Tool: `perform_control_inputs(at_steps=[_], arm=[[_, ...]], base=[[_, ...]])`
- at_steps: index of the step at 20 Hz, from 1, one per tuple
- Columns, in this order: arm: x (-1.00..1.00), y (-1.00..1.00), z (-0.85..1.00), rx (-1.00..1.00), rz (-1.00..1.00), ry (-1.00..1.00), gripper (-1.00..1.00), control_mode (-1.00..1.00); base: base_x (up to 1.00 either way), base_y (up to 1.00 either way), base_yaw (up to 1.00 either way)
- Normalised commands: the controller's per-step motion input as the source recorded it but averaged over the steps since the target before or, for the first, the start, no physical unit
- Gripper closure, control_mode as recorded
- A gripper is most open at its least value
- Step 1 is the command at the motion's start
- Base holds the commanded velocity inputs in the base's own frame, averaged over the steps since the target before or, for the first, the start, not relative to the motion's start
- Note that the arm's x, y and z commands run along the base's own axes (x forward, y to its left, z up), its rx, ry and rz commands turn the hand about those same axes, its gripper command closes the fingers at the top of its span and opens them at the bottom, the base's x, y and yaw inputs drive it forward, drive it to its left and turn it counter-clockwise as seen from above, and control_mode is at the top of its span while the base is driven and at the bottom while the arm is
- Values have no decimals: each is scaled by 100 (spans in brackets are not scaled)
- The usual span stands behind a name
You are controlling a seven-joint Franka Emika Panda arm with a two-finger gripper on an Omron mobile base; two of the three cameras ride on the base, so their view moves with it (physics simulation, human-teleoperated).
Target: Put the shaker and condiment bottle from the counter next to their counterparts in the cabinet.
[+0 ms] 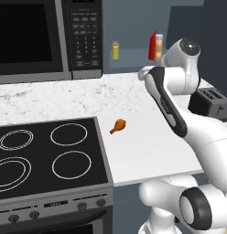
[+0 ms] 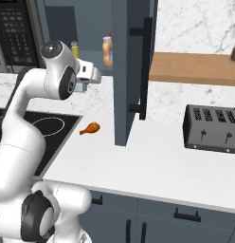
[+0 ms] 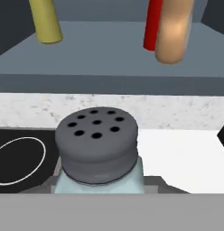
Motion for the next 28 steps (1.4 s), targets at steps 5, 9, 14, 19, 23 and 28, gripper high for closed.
perform_control_inputs(at_steps=[5, 9, 14, 19, 23, 28], arm=[[38, -6, 72, -2, 14, -5, 100, -100], [6, -4, 45, 0, 17, -11, 100, -100], [19, 14, 3, -11, 18, -14, 100, -100], [8, 10, -12, -13, 15, -2, 100, -100], [26, 24, 3, 0, -3, 0, 100, -100], [29, 26, 4, 0, -6, -3, 100, -100]], base=[[0, 0, 0], [0, 0, 0], [0, 0, 0], [0, 0, 0], [0, 0, 0], [0, 0, 0]])
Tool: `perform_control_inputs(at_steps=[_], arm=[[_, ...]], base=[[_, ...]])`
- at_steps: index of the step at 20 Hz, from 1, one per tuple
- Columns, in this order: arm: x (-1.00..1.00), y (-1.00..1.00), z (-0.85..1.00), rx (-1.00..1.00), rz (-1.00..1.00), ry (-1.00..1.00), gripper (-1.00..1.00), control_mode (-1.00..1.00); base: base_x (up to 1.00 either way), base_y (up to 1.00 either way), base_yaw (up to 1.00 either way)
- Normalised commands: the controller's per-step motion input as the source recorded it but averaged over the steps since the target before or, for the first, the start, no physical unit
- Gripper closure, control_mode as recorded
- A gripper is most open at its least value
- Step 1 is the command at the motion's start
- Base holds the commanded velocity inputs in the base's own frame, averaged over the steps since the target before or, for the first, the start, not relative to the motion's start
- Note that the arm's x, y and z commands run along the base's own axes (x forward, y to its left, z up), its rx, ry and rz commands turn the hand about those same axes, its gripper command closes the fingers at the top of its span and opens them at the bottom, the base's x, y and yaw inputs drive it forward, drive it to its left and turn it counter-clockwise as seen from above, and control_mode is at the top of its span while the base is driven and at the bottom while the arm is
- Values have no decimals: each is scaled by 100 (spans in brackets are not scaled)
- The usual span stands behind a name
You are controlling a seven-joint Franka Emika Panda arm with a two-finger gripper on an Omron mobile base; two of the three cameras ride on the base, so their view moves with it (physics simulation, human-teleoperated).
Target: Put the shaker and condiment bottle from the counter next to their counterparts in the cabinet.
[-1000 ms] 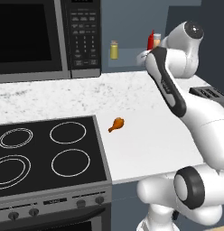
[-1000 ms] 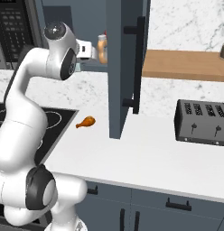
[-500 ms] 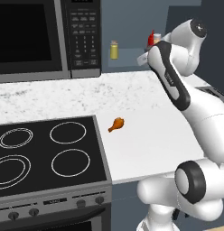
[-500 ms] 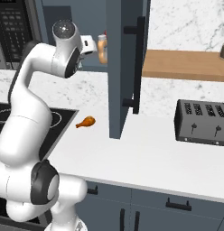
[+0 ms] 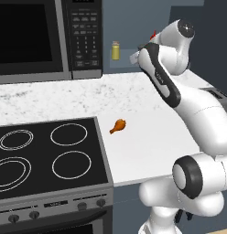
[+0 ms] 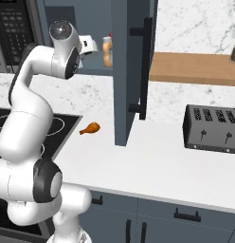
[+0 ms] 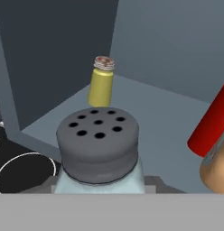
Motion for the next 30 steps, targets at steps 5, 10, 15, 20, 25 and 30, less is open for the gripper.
perform_control_inputs(at_steps=[5, 10, 15, 20, 25, 30], arm=[[11, 0, 5, 0, -1, -2, 100, -100], [27, 4, 0, 4, -7, 0, 100, -100], [21, 14, -1, 6, -2, 0, 100, -100], [3, 3, -5, 0, 4, 3, 100, -100], [1, 0, 0, 4, 0, -5, 100, -100], [1, 6, 0, 5, 0, -6, 100, -100]], base=[[0, 0, 0], [0, 0, 0], [0, 0, 0], [0, 0, 0], [0, 0, 0], [0, 0, 0]])
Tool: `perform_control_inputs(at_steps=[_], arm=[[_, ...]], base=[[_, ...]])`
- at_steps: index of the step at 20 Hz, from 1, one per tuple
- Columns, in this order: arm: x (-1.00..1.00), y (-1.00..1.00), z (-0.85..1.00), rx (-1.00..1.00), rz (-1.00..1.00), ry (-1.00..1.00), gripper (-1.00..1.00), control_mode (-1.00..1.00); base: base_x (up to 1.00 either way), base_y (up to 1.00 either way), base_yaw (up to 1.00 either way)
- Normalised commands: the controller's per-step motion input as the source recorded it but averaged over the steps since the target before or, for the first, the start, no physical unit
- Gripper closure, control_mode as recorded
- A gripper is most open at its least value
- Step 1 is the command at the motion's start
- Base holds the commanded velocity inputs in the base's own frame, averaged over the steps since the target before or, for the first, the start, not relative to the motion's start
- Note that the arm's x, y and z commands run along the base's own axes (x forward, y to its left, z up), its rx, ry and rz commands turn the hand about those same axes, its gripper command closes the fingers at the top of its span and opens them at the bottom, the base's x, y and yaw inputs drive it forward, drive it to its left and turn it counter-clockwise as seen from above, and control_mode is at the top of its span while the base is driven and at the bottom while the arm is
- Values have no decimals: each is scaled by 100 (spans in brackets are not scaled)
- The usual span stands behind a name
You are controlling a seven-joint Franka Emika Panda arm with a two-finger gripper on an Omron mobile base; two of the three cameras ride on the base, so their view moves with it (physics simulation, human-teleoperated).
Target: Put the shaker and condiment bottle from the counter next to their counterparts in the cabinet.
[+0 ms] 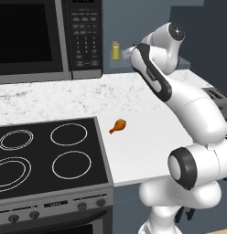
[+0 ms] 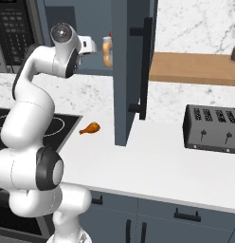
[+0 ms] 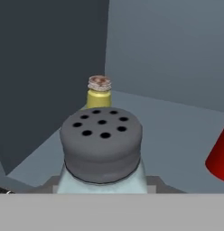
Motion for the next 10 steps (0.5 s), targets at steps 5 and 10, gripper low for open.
perform_control_inputs(at_steps=[5, 10], arm=[[6, 12, -8, 5, 0, -3, 100, -100], [26, 7, -21, 4, -4, 0, 100, -100]], base=[[0, 0, 0], [0, 0, 0]])
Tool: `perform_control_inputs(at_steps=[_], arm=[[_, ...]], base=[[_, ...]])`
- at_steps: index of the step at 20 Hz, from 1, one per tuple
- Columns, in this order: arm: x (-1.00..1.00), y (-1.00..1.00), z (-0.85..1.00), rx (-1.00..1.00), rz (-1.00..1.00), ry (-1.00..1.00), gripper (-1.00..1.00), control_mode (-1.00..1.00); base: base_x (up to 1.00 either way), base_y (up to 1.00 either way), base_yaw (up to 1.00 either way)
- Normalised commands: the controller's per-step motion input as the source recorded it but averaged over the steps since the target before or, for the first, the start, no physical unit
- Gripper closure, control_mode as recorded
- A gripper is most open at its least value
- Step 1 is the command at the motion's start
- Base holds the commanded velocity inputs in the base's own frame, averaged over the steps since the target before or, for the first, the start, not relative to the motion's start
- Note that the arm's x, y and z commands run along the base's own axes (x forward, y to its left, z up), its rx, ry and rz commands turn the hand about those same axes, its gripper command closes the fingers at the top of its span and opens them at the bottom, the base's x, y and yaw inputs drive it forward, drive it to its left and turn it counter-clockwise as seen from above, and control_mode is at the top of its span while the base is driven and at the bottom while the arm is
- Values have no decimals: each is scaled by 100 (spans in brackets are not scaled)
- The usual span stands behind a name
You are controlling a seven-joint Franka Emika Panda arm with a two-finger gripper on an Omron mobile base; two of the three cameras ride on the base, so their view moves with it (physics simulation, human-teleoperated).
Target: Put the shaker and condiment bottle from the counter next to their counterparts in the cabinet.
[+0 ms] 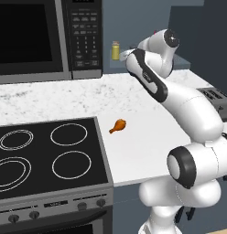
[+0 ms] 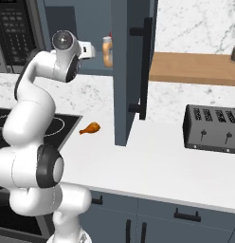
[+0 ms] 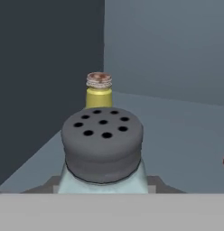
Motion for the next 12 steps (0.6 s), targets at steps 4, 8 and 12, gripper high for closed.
perform_control_inputs(at_steps=[4, 8, 12], arm=[[33, 0, -17, 2, -6, 0, 100, -100], [25, 0, -11, 4, -6, 0, 100, -100], [28, 0, -9, 6, -6, 0, 100, -100]], base=[[0, 0, 0], [0, 0, 0], [0, 0, 0]])
